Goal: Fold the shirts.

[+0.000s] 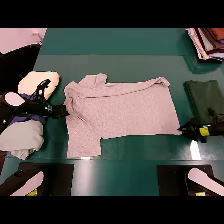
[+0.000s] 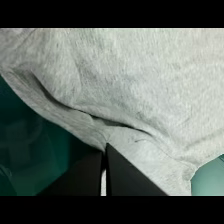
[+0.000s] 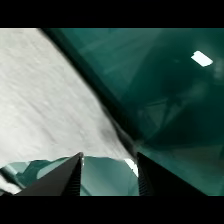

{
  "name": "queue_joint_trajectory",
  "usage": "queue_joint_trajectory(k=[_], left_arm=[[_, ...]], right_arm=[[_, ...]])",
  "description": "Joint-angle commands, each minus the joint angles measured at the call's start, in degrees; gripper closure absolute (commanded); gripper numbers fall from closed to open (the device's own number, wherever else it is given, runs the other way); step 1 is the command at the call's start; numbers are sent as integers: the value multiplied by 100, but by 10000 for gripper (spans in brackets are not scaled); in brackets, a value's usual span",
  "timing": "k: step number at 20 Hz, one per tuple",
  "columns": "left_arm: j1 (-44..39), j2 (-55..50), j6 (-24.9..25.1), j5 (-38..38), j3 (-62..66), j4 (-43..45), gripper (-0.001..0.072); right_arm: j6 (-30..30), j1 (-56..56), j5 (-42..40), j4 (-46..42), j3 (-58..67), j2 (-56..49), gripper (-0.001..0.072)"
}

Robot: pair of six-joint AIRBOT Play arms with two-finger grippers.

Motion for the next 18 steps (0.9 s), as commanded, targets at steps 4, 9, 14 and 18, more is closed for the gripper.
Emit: queue_joint_trajectory(k=[4, 9, 14, 18], left_arm=[[0, 22, -15, -175, 35, 4, 686], [0, 879, -157, -669, 1088, 109, 687], [0, 1891, -496, -962, 3735, 487, 687], [0, 2061, -721, -957, 6074, 658, 687]], right_arm=[[-46, 1104, -643, 348, 431, -426, 664], [-153, 1550, -240, 356, 1770, 555, 702], [-155, 1547, -337, 302, 4199, 1832, 702], [-146, 1545, -505, -168, 6037, 2402, 702]])
